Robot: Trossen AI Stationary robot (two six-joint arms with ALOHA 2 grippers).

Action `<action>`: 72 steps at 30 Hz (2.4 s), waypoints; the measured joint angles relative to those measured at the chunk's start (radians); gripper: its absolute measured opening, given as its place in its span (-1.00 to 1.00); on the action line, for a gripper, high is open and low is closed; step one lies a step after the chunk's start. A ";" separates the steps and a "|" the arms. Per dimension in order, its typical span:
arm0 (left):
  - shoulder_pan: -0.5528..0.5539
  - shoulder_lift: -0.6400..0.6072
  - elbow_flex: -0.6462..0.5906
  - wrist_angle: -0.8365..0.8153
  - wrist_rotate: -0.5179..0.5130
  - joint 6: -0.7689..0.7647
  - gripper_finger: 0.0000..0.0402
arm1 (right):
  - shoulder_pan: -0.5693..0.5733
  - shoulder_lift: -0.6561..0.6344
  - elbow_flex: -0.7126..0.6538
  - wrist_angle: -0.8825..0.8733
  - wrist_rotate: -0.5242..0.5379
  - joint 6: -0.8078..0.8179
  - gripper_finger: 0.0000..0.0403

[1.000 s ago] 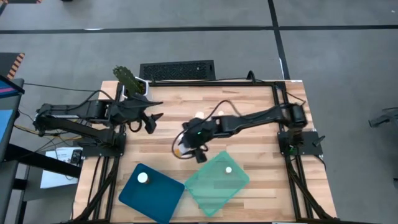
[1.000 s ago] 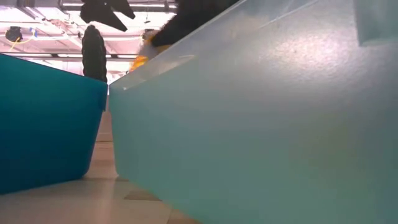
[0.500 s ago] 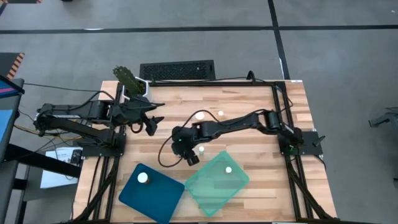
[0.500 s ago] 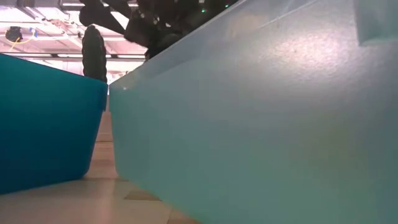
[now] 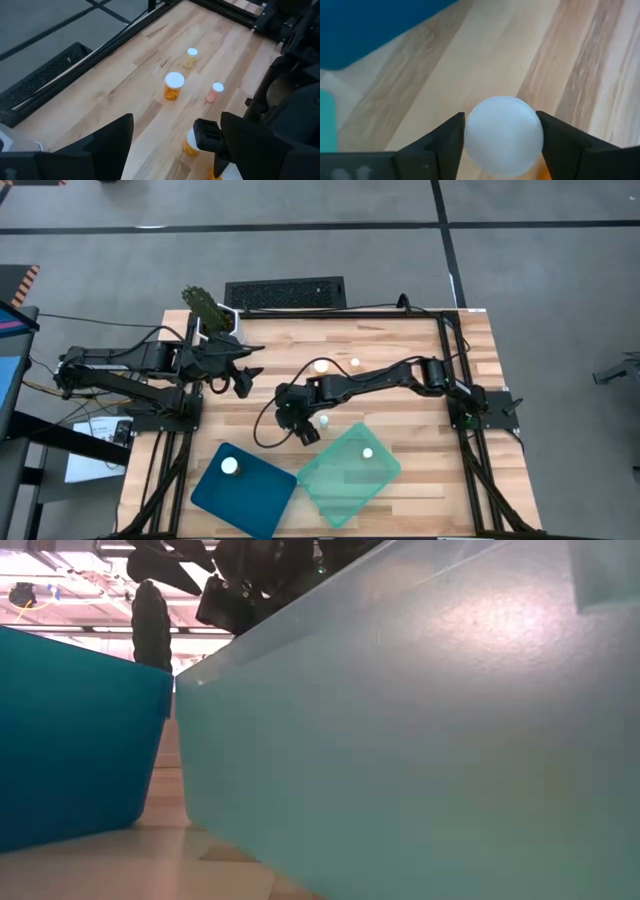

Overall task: Pick and place medicine bottles into bin by pill shape (circle, oval)
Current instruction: Adjust the big orange pill bottles, then put the big orange pill bottle into the blue bin

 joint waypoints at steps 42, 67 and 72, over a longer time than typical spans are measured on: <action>-0.247 0.596 -0.026 0.240 0.135 0.004 0.46 | -0.175 -1.217 -0.001 -0.622 0.085 0.349 0.62; -0.211 0.736 -0.027 0.249 0.244 0.181 0.17 | -0.175 -1.247 -0.002 -0.705 0.123 0.390 0.61; -0.211 0.742 -0.026 0.264 0.248 0.181 -0.01 | -0.175 -1.250 -0.002 -0.705 0.123 0.391 0.61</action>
